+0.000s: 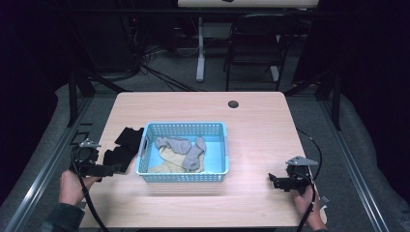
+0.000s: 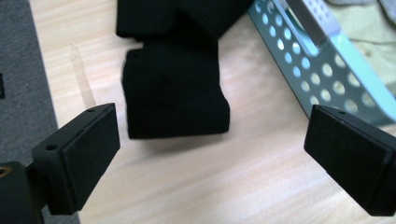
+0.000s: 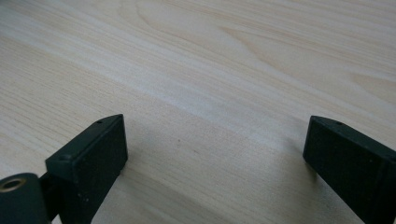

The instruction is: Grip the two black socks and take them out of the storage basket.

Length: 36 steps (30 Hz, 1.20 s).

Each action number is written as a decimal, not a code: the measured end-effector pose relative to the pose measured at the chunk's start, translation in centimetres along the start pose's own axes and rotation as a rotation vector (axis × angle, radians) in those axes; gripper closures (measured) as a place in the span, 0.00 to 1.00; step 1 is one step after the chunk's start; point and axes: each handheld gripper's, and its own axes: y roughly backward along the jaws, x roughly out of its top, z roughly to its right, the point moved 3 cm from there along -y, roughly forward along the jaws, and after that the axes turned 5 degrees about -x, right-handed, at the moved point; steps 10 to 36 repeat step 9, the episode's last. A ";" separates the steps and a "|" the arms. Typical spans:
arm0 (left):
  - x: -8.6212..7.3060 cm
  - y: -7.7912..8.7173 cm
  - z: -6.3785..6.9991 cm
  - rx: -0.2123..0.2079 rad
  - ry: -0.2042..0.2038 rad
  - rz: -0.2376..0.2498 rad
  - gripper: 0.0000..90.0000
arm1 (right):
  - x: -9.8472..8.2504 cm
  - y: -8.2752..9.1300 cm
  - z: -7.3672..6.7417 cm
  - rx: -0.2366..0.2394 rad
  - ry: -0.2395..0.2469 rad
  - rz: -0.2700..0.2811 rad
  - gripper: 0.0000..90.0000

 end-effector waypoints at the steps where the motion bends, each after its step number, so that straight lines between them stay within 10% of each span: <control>1: -0.3 -0.1 0.1 0.007 -0.005 -0.001 0.02 | 0.0 0.0 0.0 0.000 0.000 0.000 0.06; 36: -2.0 -1.4 0.2 0.009 -0.006 -0.009 0.01 | 0.0 0.0 0.0 -0.001 0.001 -0.001 0.06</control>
